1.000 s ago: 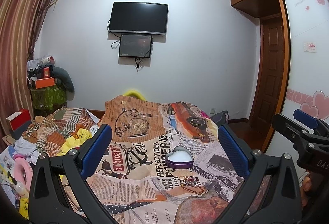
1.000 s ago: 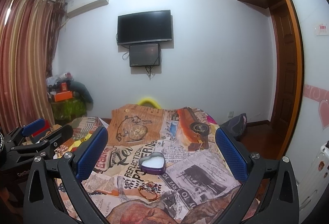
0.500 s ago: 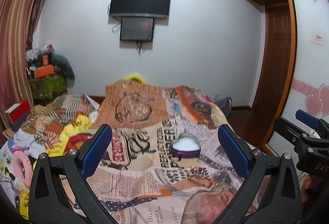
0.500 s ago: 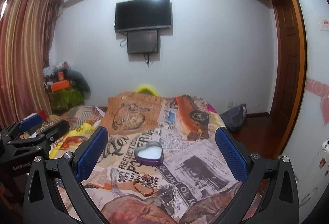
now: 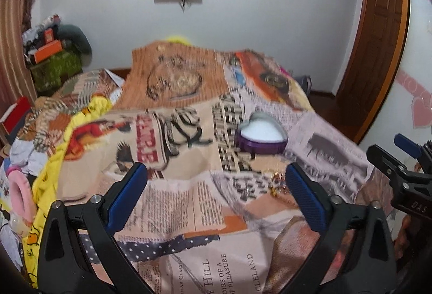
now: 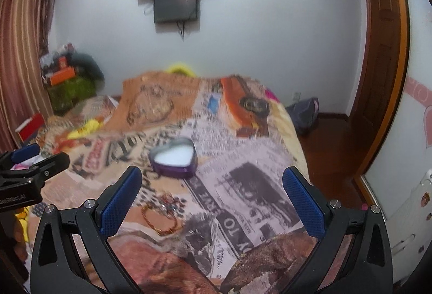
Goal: Organize jewelry
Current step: 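Lower both grippers toward the jewelry pile beside the purple heart tin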
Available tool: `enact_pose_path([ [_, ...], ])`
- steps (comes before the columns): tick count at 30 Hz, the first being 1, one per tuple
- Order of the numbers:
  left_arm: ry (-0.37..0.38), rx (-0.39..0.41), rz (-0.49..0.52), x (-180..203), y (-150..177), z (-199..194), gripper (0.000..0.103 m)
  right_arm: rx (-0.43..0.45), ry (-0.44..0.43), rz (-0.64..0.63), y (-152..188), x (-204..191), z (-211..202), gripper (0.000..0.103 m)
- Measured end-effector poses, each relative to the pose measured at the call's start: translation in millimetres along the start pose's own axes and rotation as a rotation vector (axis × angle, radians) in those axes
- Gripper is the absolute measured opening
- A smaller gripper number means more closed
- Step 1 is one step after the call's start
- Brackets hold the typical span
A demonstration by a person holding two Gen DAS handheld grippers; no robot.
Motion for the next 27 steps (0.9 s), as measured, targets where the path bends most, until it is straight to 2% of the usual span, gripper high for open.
enact_pose_path([
  [5, 0.005, -0.1, -0.003, -1.8, 11.2, 32.3, 0.088, -0.075, 0.013, -0.017, 9.9, 1.5, 26.7, 0.103],
  [10, 0.043, -0.148, -0.001, 0.0, 16.2, 50.3, 0.086, -0.184, -0.057, -0.025, 19.2, 0.6, 54.9, 0.103],
  [16, 0.099, -0.196, 0.038, 11.7, 19.1, 69.3, 0.066, -0.272, -0.121, -0.06, 27.7, -9.3, 82.5, 0.103],
  [19, 0.132, -0.223, 0.053, 16.3, 19.3, 77.7, 0.053, -0.302, -0.171, -0.073, 28.4, -15.3, 91.1, 0.095],
  [22, 0.162, -0.258, 0.04, 17.6, 17.3, 88.3, 0.038, -0.343, -0.229, -0.08, 29.4, -20.2, 101.2, 0.082],
  [24, 0.181, -0.275, 0.028, 18.5, 16.7, 94.5, 0.036, -0.363, -0.256, -0.08, 29.6, -23.1, 107.2, 0.073],
  [27, 0.191, -0.281, 0.038, 22.2, 17.4, 98.2, 0.032, -0.384, -0.296, -0.092, 32.0, -27.1, 110.8, 0.067],
])
Point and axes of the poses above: each gripper's, at about its wrist camera, not at the fingertips, and z roughly the way its jaws point, x to its right, y to its underside, the point moved 3 cm from there along z, roughly the way its jaws point, and after that the axes turned 8 degrees about -x, right-handed, at the moved point
